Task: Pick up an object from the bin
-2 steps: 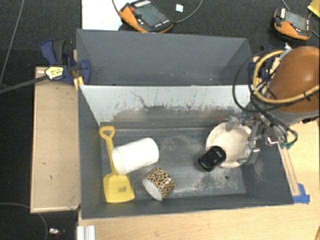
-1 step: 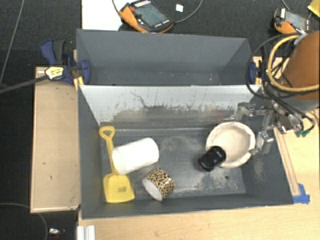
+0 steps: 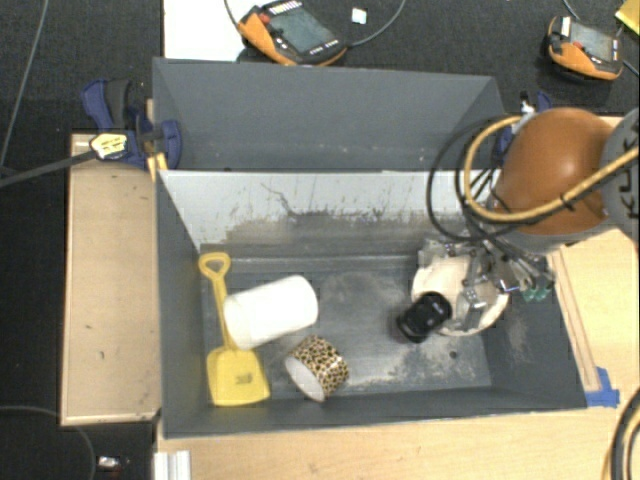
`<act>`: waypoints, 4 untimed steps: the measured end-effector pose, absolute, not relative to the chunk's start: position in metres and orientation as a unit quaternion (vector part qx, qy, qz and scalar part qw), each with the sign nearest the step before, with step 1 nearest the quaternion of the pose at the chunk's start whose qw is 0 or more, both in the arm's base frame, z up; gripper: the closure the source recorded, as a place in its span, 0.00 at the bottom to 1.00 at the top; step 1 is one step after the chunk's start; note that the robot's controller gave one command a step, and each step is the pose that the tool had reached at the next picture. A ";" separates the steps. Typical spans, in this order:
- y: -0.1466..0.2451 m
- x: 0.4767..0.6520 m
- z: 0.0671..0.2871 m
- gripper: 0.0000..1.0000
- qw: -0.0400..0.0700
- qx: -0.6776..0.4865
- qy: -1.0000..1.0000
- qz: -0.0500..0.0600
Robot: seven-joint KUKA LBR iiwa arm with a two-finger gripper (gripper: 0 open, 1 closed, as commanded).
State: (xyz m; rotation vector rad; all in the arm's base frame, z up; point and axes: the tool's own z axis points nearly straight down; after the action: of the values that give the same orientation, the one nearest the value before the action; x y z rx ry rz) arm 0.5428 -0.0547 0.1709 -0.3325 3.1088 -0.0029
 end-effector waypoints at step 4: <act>0.001 0.536 0.082 0.00 0.014 -0.147 0.989 -0.002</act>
Offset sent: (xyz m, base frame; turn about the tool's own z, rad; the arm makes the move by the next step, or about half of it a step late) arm 0.0047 0.0323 -0.1009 -0.0013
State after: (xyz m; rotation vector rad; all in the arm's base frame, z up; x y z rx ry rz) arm 0.5362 0.0015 0.0822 -0.4576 3.0803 -0.0072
